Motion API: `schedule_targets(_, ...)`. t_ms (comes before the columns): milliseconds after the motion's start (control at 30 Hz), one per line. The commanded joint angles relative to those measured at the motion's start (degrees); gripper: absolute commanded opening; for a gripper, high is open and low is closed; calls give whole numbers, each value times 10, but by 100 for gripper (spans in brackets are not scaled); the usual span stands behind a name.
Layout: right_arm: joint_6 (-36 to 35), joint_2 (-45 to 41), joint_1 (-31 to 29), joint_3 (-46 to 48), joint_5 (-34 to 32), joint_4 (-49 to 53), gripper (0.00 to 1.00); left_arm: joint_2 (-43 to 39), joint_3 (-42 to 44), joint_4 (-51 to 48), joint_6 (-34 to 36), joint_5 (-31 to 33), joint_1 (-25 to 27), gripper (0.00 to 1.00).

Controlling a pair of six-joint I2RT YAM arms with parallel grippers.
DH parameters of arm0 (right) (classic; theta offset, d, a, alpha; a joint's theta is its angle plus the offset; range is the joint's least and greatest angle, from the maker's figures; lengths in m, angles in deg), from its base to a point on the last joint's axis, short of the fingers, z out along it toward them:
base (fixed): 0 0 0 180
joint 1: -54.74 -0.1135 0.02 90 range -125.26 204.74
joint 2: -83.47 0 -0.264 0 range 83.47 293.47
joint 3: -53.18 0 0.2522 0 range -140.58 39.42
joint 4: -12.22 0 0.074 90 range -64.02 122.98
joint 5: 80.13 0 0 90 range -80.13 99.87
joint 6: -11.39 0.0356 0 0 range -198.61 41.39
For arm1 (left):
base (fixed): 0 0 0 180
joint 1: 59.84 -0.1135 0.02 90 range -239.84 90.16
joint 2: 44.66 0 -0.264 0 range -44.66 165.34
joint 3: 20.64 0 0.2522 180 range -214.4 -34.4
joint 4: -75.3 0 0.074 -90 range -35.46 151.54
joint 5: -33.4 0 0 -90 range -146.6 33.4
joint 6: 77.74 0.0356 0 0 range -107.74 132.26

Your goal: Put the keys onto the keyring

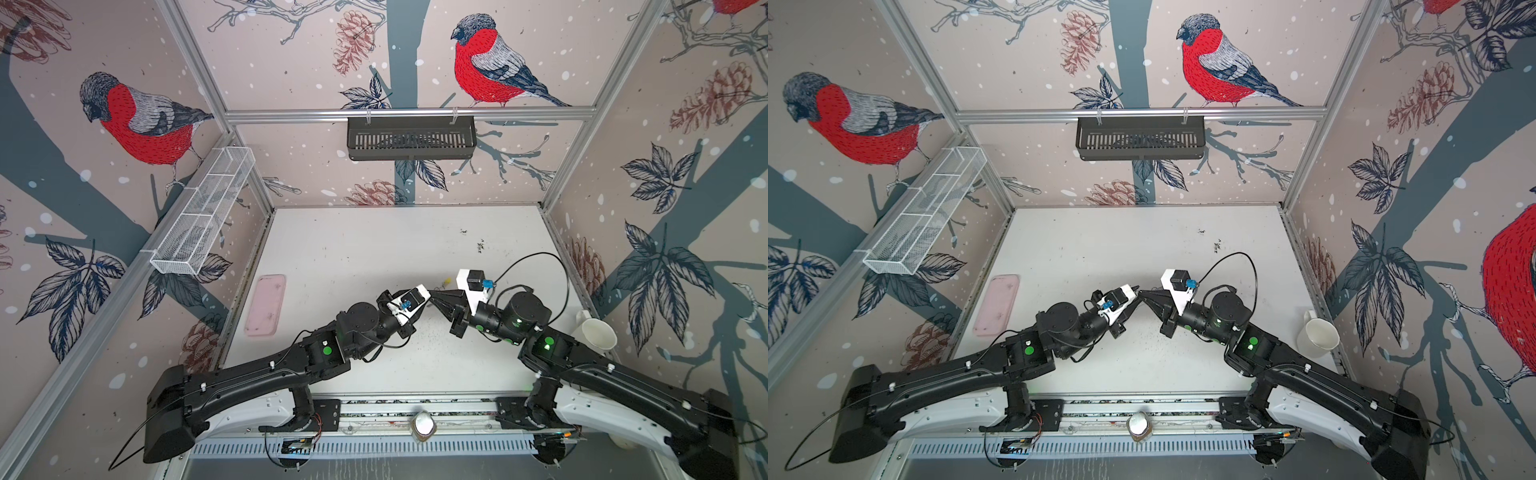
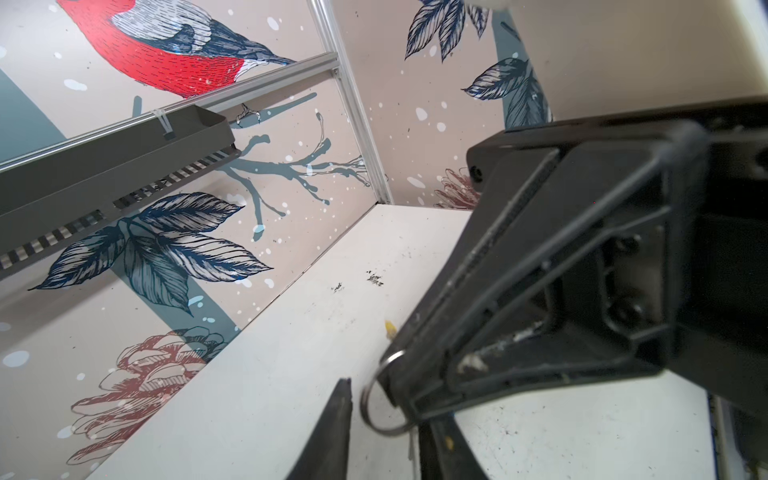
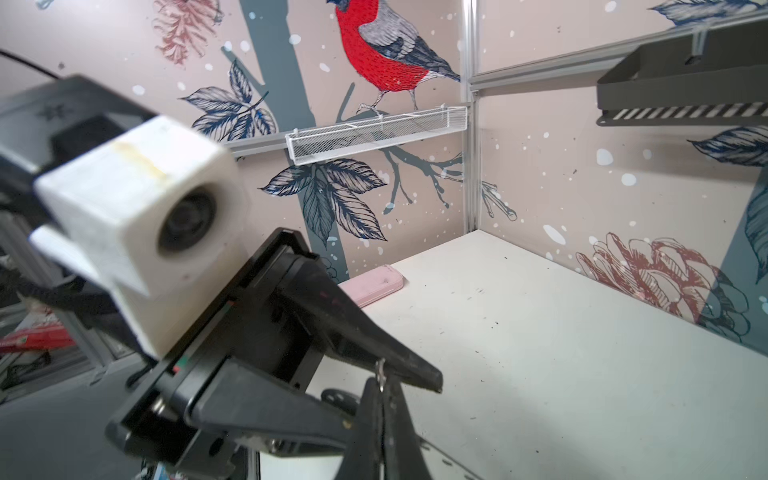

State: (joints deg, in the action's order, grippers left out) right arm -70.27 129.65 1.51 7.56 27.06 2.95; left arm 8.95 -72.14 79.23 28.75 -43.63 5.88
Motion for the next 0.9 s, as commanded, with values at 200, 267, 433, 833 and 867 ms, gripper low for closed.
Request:
schedule_targets(200,-44,-17,126,21,245,-68,0,-123,41,45,-1,-94,0,32)
schedule_targets(267,-50,-10,142,17,275,-69,0,-150,49,44,2,-99,-1,32)
schedule_targets(433,-59,17,158,3,335,-80,0,-159,51,41,9,-63,-1,33)
schedule_targets(833,-49,69,162,-25,395,-117,0,-37,2,25,27,-97,0,27)
schedule_targets(867,-49,69,162,-26,396,-117,0,-36,3,28,27,-103,0,27)
